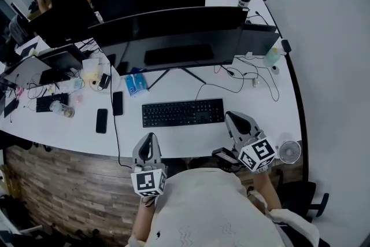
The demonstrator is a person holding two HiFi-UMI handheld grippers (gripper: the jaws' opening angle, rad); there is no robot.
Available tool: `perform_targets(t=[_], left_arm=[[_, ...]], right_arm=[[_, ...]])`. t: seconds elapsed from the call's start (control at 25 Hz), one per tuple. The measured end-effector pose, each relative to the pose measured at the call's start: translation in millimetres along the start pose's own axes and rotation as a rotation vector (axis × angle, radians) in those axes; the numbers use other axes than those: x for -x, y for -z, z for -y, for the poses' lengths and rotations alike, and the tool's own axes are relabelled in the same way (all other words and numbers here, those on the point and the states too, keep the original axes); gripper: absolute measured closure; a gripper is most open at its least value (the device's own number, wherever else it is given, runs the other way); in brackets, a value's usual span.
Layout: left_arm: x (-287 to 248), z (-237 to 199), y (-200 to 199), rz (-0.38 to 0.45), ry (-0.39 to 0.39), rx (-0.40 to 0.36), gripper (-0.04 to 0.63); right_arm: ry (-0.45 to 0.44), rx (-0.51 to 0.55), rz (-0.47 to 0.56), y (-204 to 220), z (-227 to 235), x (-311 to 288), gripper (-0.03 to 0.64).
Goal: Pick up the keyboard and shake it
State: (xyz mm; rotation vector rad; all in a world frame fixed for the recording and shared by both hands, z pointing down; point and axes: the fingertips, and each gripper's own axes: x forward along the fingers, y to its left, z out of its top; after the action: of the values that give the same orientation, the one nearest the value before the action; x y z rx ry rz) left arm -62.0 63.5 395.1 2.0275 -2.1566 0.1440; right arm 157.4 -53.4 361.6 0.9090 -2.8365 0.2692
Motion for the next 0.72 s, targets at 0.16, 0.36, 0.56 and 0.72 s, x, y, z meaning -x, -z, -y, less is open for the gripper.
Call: perform_targets(t=[0.16,0.36,0.56,0.72], left_arm=[[-6.6,-6.3,8.7,-0.021,0.014,0.008,0.581],[-21.7,-20.5,19.8,-0.053,0.049,0.022,0.581],[-42.7,-34.9,23.8,-0.080,0.102,0.008,0.581],[-58.9,-46.4,30.4,-0.102,0.127,0.002,0.581]], right_arm=[[0.000,-0.003,-0.035,8.7,3.5,-11.5,0.615],[0.020,-0.002,-0.088,18.5,5.3,-25.1,0.615],[0.062,-0.054,-0.135,31.7,12.4,-34.1,0.615],[0.102,-0.071,-0.177,46.1,24.2,-44.8,0.615]])
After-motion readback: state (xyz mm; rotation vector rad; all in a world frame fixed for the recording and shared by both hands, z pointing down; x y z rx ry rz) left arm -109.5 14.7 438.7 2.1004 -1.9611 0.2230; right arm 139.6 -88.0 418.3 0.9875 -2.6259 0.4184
